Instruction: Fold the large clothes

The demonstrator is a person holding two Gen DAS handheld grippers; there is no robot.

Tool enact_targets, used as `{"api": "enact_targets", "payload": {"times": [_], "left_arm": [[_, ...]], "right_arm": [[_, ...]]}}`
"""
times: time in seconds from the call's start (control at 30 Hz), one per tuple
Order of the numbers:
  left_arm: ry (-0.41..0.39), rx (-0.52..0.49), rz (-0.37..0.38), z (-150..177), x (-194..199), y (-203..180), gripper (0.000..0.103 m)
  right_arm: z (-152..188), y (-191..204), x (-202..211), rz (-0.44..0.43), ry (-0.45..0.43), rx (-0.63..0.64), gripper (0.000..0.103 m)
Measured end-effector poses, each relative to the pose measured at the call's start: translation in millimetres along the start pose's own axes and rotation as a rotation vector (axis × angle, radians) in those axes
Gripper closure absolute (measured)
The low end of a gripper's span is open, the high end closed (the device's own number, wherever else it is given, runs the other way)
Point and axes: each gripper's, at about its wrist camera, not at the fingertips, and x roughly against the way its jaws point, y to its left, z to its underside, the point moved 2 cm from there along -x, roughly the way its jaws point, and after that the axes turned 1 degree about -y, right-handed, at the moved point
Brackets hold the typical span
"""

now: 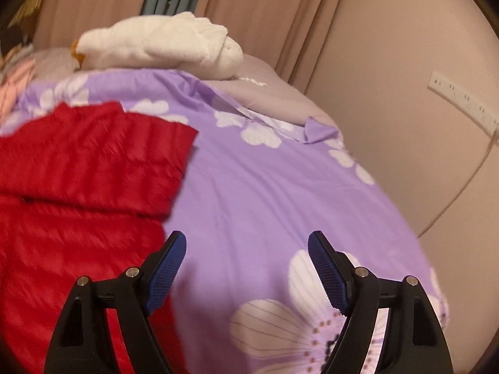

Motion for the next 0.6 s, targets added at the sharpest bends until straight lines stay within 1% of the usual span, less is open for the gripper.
{"api": "enact_targets", "payload": {"times": [0.07, 0.13, 0.17, 0.2, 0.23, 0.27, 0.3, 0.33, 0.37, 0.43, 0.47, 0.57, 0.6], "left_arm": [[-0.002, -0.045, -0.014, -7, -13, -10, 0.023], [-0.004, -0.136, -0.055, -13, -32, -26, 0.028], [-0.003, -0.187, -0.096, -19, -41, -29, 0.030], [-0.012, -0.253, -0.156, -23, -50, -36, 0.036], [-0.018, -0.272, -0.185, -26, -55, -38, 0.046], [-0.032, -0.279, -0.219, -30, -58, -40, 0.052], [-0.046, -0.259, -0.219, -32, -58, -41, 0.068], [-0.050, -0.230, -0.192, -35, -57, -37, 0.085], [-0.047, -0.191, -0.149, -36, -56, -36, 0.089], [-0.061, -0.194, -0.164, -38, -53, -38, 0.093], [-0.072, -0.222, -0.179, -36, -50, -42, 0.094], [-0.140, -0.399, -0.259, -19, -35, -67, 0.095], [-0.152, -0.448, -0.256, -12, -28, -77, 0.095]], "right_arm": [[1, -2, -11, 0.004, 0.030, -0.036, 0.023], [0, -1, -15, -0.011, 0.038, -0.047, 0.023], [-1, 1, -17, -0.017, 0.039, -0.042, 0.023], [-2, 5, -18, -0.010, 0.036, -0.032, 0.023], [-4, 8, -18, 0.000, 0.029, -0.018, 0.023], [-5, 11, -19, 0.011, 0.018, 0.001, 0.023], [-6, 13, -21, 0.032, 0.011, 0.022, 0.023], [-6, 14, -25, 0.056, 0.012, 0.034, 0.023], [-6, 15, -25, 0.069, 0.015, 0.036, 0.023], [-7, 10, -33, 0.078, 0.033, 0.016, 0.023], [-6, 8, -32, 0.076, 0.039, 0.003, 0.023], [-8, -3, -30, 0.038, 0.028, -0.056, 0.023], [-9, -8, -29, 0.027, 0.022, -0.071, 0.023]]}}
